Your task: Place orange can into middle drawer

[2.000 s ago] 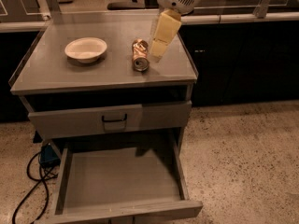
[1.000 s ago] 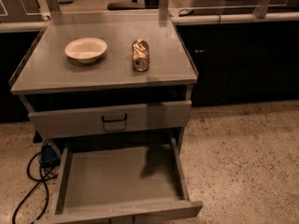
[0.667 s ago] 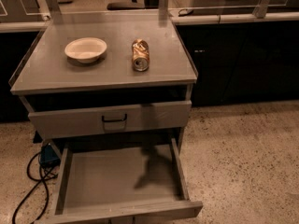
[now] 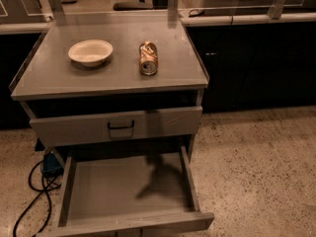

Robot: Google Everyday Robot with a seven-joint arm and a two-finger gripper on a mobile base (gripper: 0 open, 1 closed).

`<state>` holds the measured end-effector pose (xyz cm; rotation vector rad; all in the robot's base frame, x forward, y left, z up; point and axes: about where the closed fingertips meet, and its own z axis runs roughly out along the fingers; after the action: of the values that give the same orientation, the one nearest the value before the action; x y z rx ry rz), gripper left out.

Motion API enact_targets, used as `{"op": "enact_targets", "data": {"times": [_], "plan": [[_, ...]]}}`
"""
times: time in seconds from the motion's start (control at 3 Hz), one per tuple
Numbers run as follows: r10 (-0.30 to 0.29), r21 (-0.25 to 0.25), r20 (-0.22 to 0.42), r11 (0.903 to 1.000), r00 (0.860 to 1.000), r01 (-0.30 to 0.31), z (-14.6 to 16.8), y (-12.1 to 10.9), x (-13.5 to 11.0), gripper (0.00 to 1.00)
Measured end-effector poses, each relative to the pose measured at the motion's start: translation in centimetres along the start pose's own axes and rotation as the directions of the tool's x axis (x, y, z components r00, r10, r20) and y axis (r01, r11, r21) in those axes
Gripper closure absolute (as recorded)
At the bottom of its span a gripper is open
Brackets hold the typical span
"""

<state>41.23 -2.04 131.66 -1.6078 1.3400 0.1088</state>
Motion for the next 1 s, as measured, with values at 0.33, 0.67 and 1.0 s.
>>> {"op": "enact_targets", "data": {"times": [0.33, 0.67, 1.0], "plan": [[-0.002, 0.036, 0.015, 0.9994, 1.000, 0.002, -0.3, -1.0, 1.0, 0.00], [0.011, 0.077, -0.003, 0.9970, 1.000, -0.011, 0.5, -3.8, 4.8, 0.00], [0.011, 0.077, -0.003, 0.9970, 1.000, -0.011, 0.5, -3.8, 4.8, 0.00]]}}
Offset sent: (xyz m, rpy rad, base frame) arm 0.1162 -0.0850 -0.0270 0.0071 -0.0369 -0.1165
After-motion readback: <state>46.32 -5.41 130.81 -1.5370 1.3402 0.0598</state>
